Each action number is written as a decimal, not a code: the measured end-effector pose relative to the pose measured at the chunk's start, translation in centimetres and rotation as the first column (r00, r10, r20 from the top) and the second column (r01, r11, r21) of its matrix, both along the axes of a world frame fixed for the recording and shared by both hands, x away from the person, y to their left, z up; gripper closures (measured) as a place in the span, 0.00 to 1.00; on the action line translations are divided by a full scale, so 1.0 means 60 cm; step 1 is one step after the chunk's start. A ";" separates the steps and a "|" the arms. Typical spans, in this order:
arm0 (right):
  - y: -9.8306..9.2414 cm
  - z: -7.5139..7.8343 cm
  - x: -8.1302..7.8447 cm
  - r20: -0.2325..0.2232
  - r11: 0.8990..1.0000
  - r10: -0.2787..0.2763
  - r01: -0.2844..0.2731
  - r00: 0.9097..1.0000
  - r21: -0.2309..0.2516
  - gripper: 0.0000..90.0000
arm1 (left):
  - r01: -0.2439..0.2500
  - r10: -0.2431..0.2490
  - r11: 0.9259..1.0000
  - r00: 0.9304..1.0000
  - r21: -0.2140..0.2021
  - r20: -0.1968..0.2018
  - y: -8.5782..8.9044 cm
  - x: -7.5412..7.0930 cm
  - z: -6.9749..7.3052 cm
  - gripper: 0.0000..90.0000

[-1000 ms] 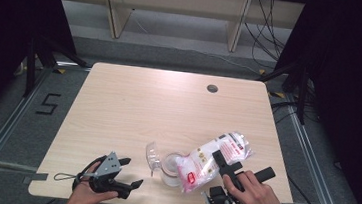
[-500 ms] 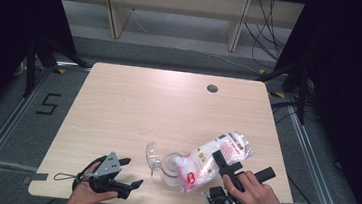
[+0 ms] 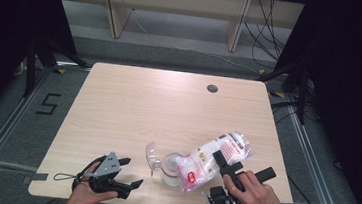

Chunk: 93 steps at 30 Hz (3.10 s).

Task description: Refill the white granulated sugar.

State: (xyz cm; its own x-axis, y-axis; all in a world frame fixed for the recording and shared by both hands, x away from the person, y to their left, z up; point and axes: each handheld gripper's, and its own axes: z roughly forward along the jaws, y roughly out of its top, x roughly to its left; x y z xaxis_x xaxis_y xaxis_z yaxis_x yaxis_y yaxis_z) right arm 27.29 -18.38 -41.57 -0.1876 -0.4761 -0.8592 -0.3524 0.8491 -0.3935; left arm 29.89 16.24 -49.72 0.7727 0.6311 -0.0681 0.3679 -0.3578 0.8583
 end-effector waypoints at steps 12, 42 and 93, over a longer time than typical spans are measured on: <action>-0.004 -0.002 0.003 -0.013 1.000 0.002 -0.002 1.000 0.003 0.75 | 0.000 0.000 1.000 1.000 -0.002 -0.002 0.000 0.000 -0.001 0.18; 0.006 0.003 -0.002 0.001 0.998 0.046 -0.046 0.999 -0.048 0.81 | 0.002 -0.002 1.000 1.000 0.001 0.000 0.000 0.000 0.001 0.18; -0.077 -0.007 0.067 -0.389 0.784 -0.023 0.258 0.921 0.564 0.85 | -0.002 0.002 1.000 1.000 -0.003 -0.004 0.000 0.000 0.001 0.18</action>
